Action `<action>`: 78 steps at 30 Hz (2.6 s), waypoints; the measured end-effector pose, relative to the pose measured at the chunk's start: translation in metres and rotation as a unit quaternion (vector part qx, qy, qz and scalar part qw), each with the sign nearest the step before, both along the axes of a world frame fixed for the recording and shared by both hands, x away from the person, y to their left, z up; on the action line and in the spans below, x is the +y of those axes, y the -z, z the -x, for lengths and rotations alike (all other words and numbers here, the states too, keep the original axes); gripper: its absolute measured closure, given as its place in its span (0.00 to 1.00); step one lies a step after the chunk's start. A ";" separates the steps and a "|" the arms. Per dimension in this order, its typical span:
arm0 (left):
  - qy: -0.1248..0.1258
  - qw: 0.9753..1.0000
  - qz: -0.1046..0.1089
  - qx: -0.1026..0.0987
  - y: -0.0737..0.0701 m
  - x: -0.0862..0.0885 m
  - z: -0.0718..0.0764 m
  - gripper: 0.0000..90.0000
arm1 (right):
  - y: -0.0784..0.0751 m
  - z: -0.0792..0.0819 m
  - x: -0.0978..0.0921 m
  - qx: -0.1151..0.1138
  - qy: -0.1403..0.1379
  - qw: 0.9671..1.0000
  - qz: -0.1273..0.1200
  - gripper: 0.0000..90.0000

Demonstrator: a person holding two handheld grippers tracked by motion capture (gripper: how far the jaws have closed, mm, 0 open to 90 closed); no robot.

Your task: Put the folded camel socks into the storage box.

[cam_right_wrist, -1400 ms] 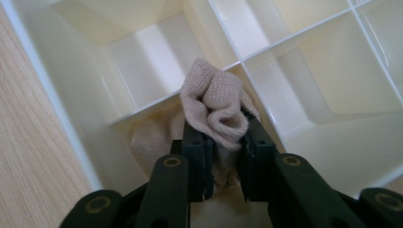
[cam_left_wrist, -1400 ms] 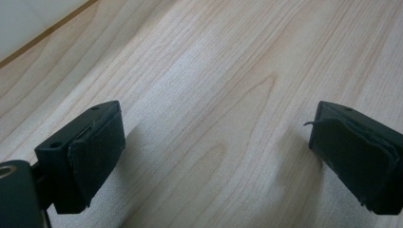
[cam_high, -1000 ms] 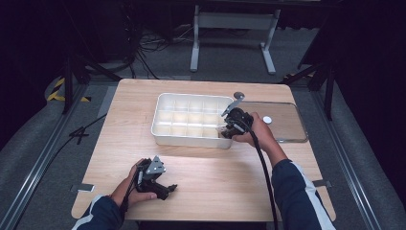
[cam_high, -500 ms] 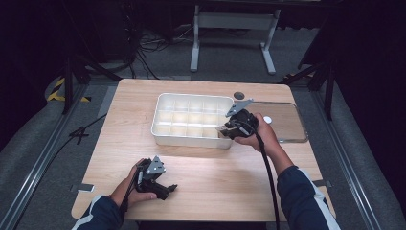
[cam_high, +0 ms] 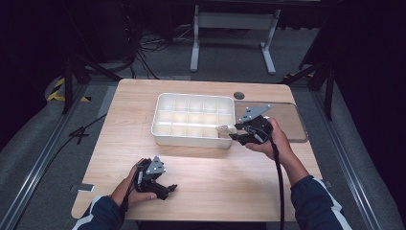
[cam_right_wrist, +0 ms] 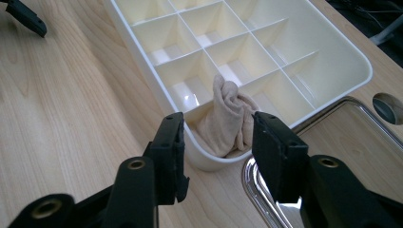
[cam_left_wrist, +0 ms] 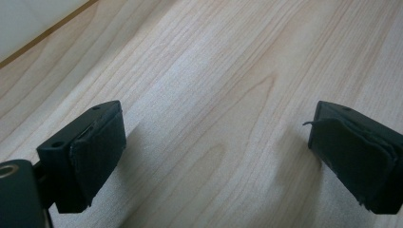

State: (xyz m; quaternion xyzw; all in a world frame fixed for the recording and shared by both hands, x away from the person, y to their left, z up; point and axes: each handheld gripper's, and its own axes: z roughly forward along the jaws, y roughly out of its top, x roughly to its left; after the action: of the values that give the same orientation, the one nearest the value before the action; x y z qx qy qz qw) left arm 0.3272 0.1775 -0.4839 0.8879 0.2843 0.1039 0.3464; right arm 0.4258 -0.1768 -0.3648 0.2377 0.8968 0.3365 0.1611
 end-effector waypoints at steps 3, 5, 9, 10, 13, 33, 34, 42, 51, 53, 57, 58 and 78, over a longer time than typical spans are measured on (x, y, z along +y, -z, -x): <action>0.000 1.000 0.000 0.000 0.000 0.000 0.000 0.06 | -0.001 0.007 -0.002 -0.006 -0.004 1.000 0.005 0.58; 0.000 1.000 0.000 0.000 0.000 0.000 0.000 0.06 | 0.000 0.010 -0.003 -0.009 -0.007 1.000 0.008 0.57; -0.001 1.000 0.000 0.000 0.000 0.000 0.000 0.06 | 0.002 0.019 -0.005 -0.020 -0.014 1.000 0.019 0.53; -0.001 1.000 0.000 0.000 0.000 0.000 0.000 0.06 | 0.002 0.021 -0.006 -0.025 -0.014 0.999 0.022 0.52; -0.001 1.000 0.000 0.000 0.000 0.000 0.000 0.06 | 0.007 0.027 -0.011 -0.038 -0.015 0.999 0.025 0.49; -0.001 1.000 0.000 0.000 0.000 0.000 0.000 0.06 | 0.037 0.043 -0.043 -0.039 0.015 0.998 0.037 0.35; -0.001 1.000 0.000 0.000 0.000 0.000 0.000 0.06 | 0.038 0.044 -0.044 -0.042 0.015 0.998 0.038 0.35; -0.001 1.000 -0.003 -0.002 0.000 0.000 0.000 0.06 | 0.049 0.052 -0.058 -0.039 0.026 0.998 0.037 0.35; 0.000 1.000 -0.003 -0.003 0.000 0.000 0.000 0.06 | 0.062 0.054 -0.076 -0.027 0.045 0.998 0.038 0.35; 0.000 1.000 -0.003 -0.002 0.000 0.000 0.000 0.06 | 0.065 0.055 -0.080 -0.027 0.047 0.998 0.040 0.35; -0.001 1.000 -0.003 -0.002 0.000 0.000 0.000 0.06 | 0.072 0.058 -0.089 -0.016 0.056 0.998 0.030 0.35; 0.000 1.000 -0.003 -0.002 0.000 0.000 0.000 0.06 | 0.073 0.059 -0.092 -0.013 0.057 0.998 0.026 0.35; -0.001 1.000 -0.002 -0.003 0.000 0.000 0.000 0.06 | 0.101 0.076 -0.123 0.005 0.098 0.995 0.009 0.35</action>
State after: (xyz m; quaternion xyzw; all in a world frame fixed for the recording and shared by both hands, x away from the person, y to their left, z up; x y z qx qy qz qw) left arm 0.3269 0.1777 -0.4837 0.8880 0.2839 0.1078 0.3452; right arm 0.3495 -0.3002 -0.4661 0.3249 0.8729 0.3095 0.1915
